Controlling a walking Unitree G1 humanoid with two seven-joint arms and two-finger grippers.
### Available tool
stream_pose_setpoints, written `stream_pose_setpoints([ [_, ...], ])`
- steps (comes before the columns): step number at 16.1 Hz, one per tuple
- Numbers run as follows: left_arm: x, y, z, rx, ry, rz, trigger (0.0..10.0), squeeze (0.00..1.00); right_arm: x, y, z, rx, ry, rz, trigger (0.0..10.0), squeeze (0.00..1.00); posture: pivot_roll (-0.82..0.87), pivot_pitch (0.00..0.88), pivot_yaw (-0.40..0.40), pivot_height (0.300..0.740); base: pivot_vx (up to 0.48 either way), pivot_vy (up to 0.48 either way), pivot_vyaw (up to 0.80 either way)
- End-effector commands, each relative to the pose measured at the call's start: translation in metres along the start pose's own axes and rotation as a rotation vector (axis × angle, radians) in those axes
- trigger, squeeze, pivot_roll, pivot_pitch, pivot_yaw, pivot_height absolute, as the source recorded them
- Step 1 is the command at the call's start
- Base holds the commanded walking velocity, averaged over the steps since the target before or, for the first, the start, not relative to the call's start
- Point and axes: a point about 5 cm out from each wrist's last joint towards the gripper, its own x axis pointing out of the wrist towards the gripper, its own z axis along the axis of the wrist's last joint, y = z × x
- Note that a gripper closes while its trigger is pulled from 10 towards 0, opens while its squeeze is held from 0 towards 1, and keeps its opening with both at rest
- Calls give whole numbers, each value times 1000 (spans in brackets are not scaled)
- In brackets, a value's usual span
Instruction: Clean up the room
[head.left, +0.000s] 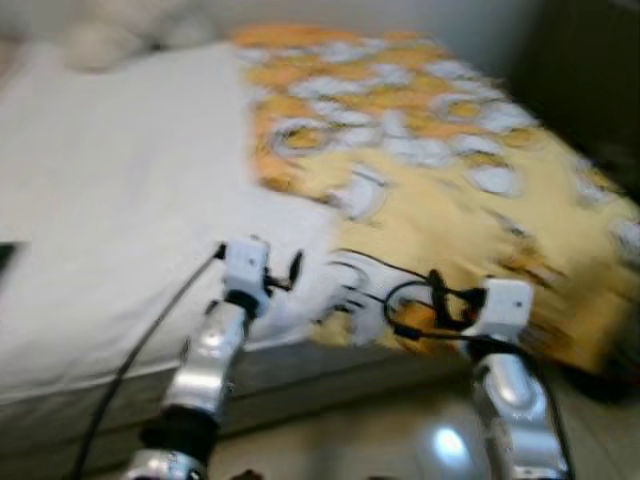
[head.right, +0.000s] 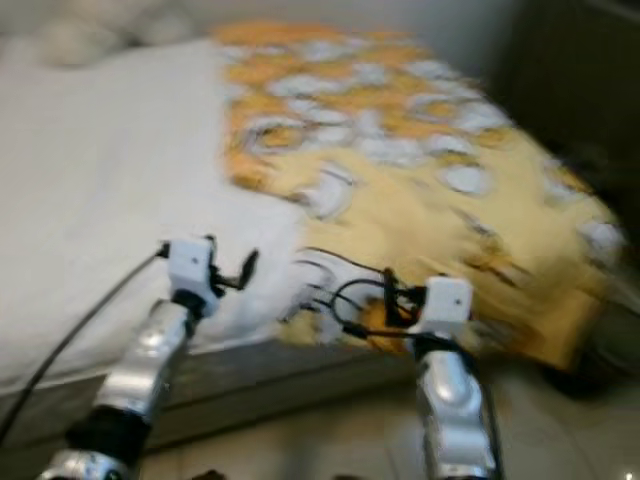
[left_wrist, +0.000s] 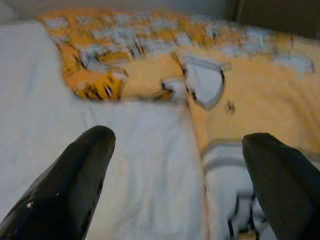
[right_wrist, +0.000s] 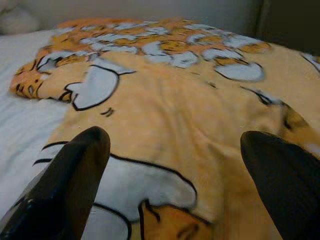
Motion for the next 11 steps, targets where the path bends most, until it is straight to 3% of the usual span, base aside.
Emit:
stream_pose_setpoints([
  [1,2,7,-4,7,16,23,10000,0,-3,1,-1,-7,1,2,10000,0,-24,0,21,740,0,0,-744],
  [3,5,17,-9,13,53,53,10000,0,-6,-1,-3,-10,16,-5,10000,0,-33,0,23,740,0,0,-744],
  [5,9,23,-14,24,92,56,10000,0,-15,-2,-7,-16,40,2,10000,0,-49,0,21,740,261,379,-744],
  [7,17,12,-27,41,194,41,10000,0,-33,2,-18,-46,84,49,10000,0,-87,0,8,740,289,384,-353],
  [11,21,-5,-36,17,252,17,10000,0,-44,-1,-9,-63,67,47,10000,0,-126,0,-16,740,142,410,0],
])
